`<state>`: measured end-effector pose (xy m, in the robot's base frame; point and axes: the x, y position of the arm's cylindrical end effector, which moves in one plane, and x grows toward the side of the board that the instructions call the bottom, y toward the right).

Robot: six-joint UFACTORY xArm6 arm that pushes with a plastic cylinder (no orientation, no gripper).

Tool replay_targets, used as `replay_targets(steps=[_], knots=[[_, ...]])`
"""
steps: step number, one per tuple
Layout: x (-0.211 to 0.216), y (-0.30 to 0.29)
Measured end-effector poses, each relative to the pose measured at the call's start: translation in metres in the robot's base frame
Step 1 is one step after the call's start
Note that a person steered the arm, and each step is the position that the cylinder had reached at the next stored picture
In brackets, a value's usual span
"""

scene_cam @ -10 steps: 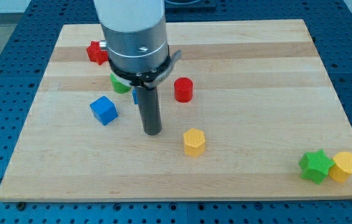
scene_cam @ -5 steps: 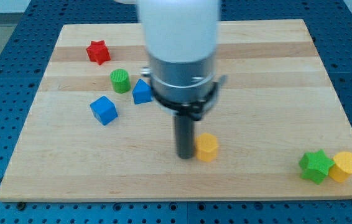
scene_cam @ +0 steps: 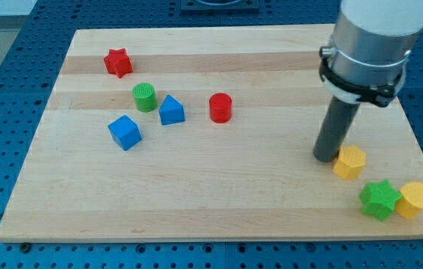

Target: Place the yellow hexagon on the top of the green star

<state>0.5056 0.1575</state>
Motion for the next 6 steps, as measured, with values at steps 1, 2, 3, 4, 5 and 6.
replay_targets(steps=[1,2,3,4,5,6], knots=[[0.0,0.02],[0.007,0.026],[0.017,0.026],[0.018,0.026],[0.018,0.019],[0.046,-0.083]])
